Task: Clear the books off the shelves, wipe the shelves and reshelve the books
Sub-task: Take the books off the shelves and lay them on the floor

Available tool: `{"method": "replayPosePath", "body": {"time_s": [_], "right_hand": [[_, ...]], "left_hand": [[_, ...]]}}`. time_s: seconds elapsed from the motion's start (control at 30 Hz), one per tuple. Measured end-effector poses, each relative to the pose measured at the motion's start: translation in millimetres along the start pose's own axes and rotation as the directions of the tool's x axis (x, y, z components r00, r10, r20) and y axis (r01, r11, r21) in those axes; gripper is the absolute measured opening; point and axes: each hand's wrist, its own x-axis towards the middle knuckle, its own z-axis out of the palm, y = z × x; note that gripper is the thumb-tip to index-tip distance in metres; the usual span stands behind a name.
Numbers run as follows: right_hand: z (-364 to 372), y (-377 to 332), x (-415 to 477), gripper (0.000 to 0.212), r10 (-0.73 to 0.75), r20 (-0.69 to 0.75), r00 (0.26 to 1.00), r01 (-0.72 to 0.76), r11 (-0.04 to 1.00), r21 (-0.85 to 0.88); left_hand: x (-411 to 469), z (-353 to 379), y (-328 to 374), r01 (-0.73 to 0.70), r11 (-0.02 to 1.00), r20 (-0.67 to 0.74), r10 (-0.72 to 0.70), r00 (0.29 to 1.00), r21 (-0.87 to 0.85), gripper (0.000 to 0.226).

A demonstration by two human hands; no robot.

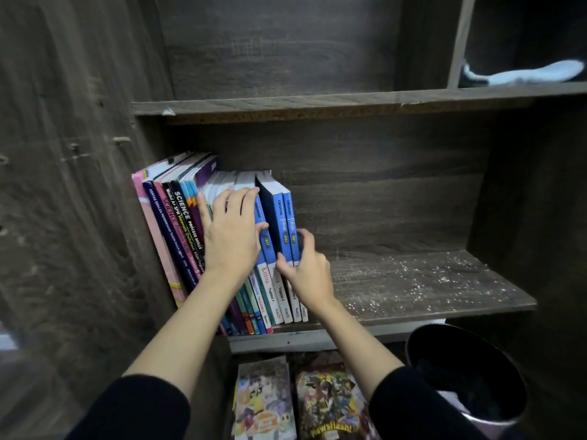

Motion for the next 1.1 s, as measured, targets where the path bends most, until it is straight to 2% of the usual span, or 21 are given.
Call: {"method": "replayPosePath", "body": {"time_s": [0.13, 0.27, 0.47, 0.6, 0.67, 0.7, 0.73, 0.8, 0.83, 0.9, 0.97, 1.0, 1.03, 1.07, 1.1], "right_hand": [[10, 8, -9, 0.059, 0.113, 0.005, 0.994, -0.113, 0.988, 0.108], [18, 17, -5, 0.064, 0.167, 0.007, 0.986, -0.167, 0.982, 0.082], [18, 17, -14, 0.057, 0.143, 0.001, 0.990, -0.143, 0.990, 0.016], [12, 14, -37, 0.057, 0.097, -0.001, 0.995, -0.097, 0.995, -0.028], [12, 15, -48, 0.059, 0.062, 0.012, 0.998, -0.062, 0.997, -0.044], [12, 16, -53, 0.058, 0.052, 0.016, 0.999, -0.051, 0.997, -0.052], [11, 15, -55, 0.058, 0.045, 0.015, 0.999, -0.044, 0.997, -0.070], [10, 14, -56, 0.058, 0.054, 0.030, 0.998, -0.051, 0.994, -0.102], [8, 12, -56, 0.060, 0.060, 0.042, 0.997, -0.055, 0.992, -0.113], [3, 12, -56, 0.064, 0.064, 0.074, 0.995, -0.055, 0.990, -0.127], [-5, 15, -59, 0.071, 0.061, 0.173, 0.983, -0.055, 0.998, -0.040], [-9, 19, -61, 0.069, 0.066, 0.230, 0.971, -0.088, 0.992, 0.088], [-11, 23, -64, 0.063, 0.087, 0.277, 0.957, -0.164, 0.950, 0.266], [-13, 28, -65, 0.055, 0.147, 0.285, 0.947, -0.266, 0.856, 0.444], [-12, 36, -64, 0.048, 0.275, 0.256, 0.927, -0.373, 0.742, 0.557]], "left_hand": [[-1, 1, 1, -0.009, 1.000, -0.010, 0.009, 1.000, -0.003, 0.058], [-1, 5, -1, -0.024, 1.000, -0.043, 0.024, 0.999, -0.002, 0.058], [-1, 6, -2, -0.022, 1.000, -0.031, 0.022, 0.999, -0.005, 0.058], [-1, -1, -1, -0.012, 1.000, 0.033, 0.013, 0.999, -0.028, 0.056], [-2, -1, -1, -0.020, 0.992, 0.031, 0.024, 0.999, -0.125, 0.051], [-6, -3, 0, -0.001, 0.965, 0.023, 0.007, 1.000, -0.263, 0.050], [-13, -8, 5, 0.047, 0.894, 0.022, -0.042, 0.999, -0.445, 0.050], [-32, -19, 17, 0.154, 0.684, 0.037, -0.182, 0.983, -0.713, 0.054], [-41, -24, 24, 0.204, 0.611, 0.061, -0.247, 0.967, -0.765, 0.057], [-48, -30, 38, 0.310, 0.533, 0.155, -0.316, 0.936, -0.787, 0.070], [-44, -32, 49, 0.404, 0.489, 0.249, -0.351, 0.903, -0.773, 0.086], [-40, -32, 55, 0.437, 0.476, 0.279, -0.367, 0.887, -0.763, 0.091], [-36, -31, 59, 0.464, 0.471, 0.299, -0.384, 0.874, -0.751, 0.094], [-33, -29, 64, 0.487, 0.473, 0.313, -0.402, 0.861, -0.734, 0.095], [-31, -27, 68, 0.508, 0.481, 0.318, -0.422, 0.849, -0.715, 0.094]]}}
